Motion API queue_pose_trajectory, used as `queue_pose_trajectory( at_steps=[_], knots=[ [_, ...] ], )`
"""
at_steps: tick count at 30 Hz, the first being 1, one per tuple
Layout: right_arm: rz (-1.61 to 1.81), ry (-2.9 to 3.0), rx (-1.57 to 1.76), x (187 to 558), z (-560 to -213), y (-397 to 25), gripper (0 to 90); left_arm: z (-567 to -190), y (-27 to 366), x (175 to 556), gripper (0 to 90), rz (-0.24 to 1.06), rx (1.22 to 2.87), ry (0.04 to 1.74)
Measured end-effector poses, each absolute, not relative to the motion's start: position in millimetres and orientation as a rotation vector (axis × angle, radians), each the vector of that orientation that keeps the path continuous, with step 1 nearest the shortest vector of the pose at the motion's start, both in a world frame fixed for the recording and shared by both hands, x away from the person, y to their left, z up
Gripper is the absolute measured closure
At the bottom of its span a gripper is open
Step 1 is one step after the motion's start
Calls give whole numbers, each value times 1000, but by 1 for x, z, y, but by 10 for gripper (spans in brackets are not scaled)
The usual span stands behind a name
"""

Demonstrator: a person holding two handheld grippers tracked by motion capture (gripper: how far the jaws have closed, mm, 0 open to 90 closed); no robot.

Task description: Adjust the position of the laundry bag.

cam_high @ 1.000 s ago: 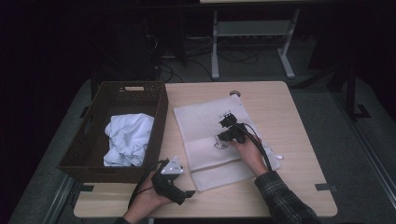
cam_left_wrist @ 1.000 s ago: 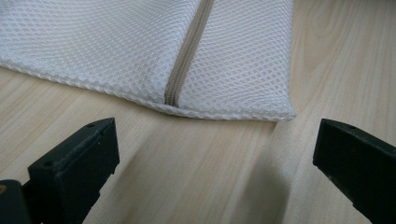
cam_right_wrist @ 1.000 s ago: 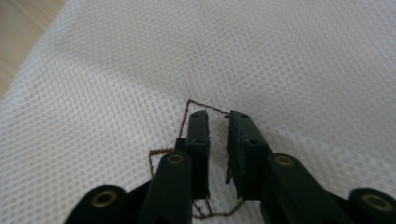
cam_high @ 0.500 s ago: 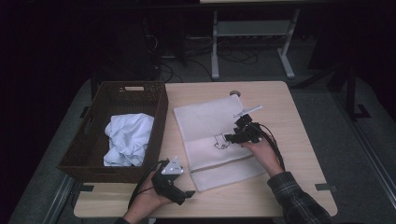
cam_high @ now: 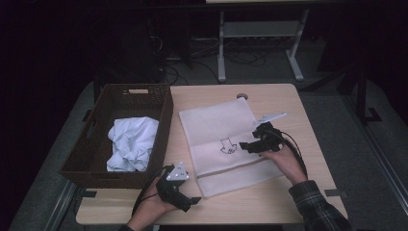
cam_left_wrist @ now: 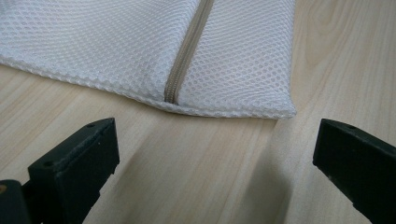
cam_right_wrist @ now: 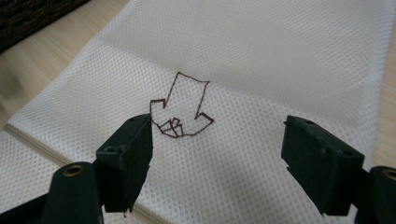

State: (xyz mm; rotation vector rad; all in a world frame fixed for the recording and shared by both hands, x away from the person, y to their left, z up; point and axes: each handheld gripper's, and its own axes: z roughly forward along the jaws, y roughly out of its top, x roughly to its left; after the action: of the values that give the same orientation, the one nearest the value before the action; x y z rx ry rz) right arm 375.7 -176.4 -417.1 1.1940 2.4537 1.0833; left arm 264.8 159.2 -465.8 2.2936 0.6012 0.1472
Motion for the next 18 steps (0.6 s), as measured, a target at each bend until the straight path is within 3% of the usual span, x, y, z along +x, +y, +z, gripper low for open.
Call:
queue_pose_trajectory(
  at_steps=[10, 18],
  knots=[
    [1131, 2381, 1250, 356, -416, -206, 143, -466, 160, 264, 0, 140, 2289, 601],
    [1146, 2341, 1288, 348, -419, -222, 121, -465, 160, 266, 0, 130, 2281, 592]
  ],
)
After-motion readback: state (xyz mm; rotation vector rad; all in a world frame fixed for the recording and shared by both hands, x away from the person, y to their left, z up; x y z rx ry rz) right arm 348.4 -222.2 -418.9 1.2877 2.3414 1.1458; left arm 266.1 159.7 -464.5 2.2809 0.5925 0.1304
